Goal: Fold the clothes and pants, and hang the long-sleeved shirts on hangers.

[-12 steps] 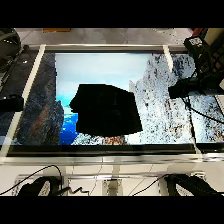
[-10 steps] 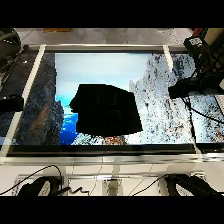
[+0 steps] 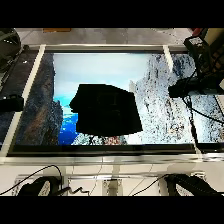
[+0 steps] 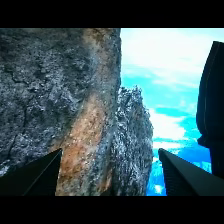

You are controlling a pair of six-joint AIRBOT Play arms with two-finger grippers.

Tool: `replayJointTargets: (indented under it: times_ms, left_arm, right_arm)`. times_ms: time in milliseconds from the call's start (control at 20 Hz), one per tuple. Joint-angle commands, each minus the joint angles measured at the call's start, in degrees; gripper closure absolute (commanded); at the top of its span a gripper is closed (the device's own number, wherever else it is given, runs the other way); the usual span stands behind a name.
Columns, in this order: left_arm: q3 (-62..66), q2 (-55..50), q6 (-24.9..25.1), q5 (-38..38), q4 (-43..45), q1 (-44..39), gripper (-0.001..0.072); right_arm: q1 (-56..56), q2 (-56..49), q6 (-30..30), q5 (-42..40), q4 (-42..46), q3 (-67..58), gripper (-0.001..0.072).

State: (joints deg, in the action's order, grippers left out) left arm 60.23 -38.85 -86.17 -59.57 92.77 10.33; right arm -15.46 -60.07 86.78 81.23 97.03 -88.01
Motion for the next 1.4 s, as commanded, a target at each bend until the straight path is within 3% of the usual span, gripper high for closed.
replayJointTargets:
  times_ms: [0, 150, 250, 450, 550, 600, 700, 750, 800, 850, 900, 950, 1000, 1100, 1250, 1350]
  left_arm:
    - [-0.02, -0.02, 0.0, 0.0, -0.02, 0.04, 0.002]
    - [-0.02, -0.09, 0.0, 0.48, -0.02, 0.04, 0.002]
    - [-0.02, -0.09, -0.02, 1.22, -1.14, 0.02, 0.002]
    - [-0.04, -0.11, -0.02, 1.27, -3.32, 0.02, 0.0019]
    - [-0.04, -0.09, 0.0, 1.22, -3.3, 0.02, 0.0019]
    - [-0.04, -0.09, 0.0, 1.29, -3.3, 0.02, 0.002]
    - [-0.07, -0.11, 0.0, 1.29, -3.32, 0.02, 0.0027]
    - [-0.07, -0.22, 0.0, 1.29, -3.32, 0.02, 0.0107]
    - [-0.07, -0.5, 0.0, 1.29, -3.32, 0.02, 0.0285]
    - [-0.09, -1.01, 0.0, 1.27, -3.34, 0.02, 0.0376]
    - [-0.09, -1.84, 0.0, 1.18, -3.78, 0.02, 0.0376]
    - [-0.09, -3.04, 0.0, 0.39, -5.16, 0.02, 0.0373]
    - [-0.13, -4.48, 0.07, -0.81, -7.19, 0.02, 0.0332]
    - [-0.2, -8.72, 1.88, -2.78, -11.91, 0.02, 0.0007]
    - [-0.83, -16.0, 3.32, -4.81, -17.88, 0.02, 0.0012]
    - [-2.49, -19.91, 7.82, -5.4, -23.21, 0.02, 0.0021]
  right_arm:
    - [-0.07, 0.02, 0.0, -7.72, -0.04, 0.0, 0.0681]
    - [0.26, 0.02, -0.81, -7.54, 2.36, -0.07, 0.0681]
    - [0.92, -0.04, -3.63, -7.13, 8.81, 0.13, 0.0681]
    - [15.89, -0.04, -3.98, -4.98, 8.55, 7.15, 0.0682]
    - [25.62, -0.02, -4.11, -4.42, -0.48, 14.4, 0.0683]
    - [30.47, -0.02, -7.45, -4.81, -9.77, 19.15, 0.0683]
    - [37.18, -0.04, -20.98, -4.2, -29.83, 29.46, 0.0684]
    - [39.06, -0.04, -26.8, -3.85, -38.4, 34.91, 0.0683]
    - [39.47, -0.07, -29.38, -4.81, -43.17, 39.45, 0.0682]
    - [38.97, -0.07, -29.33, -8.02, -45.48, 43.65, 0.0601]
    - [37.9, -0.09, -28.52, -11.17, -46.56, 47.34, 0.0346]
    - [36.59, -0.24, -26.99, -13.81, -46.73, 50.27, 0.0234]
    - [35.21, -0.94, -25.49, -15.78, -46.75, 52.68, 0.0232]
    - [32.65, -4.0, -24.72, -16.44, -48.57, 54.71, 0.0232]
    - [28.61, -10.99, -24.94, -18.14, -55.65, 54.73, 0.0185]
    - [25.97, -15.52, -26.8, -20.28, -59.6, 54.66, 0.0185]
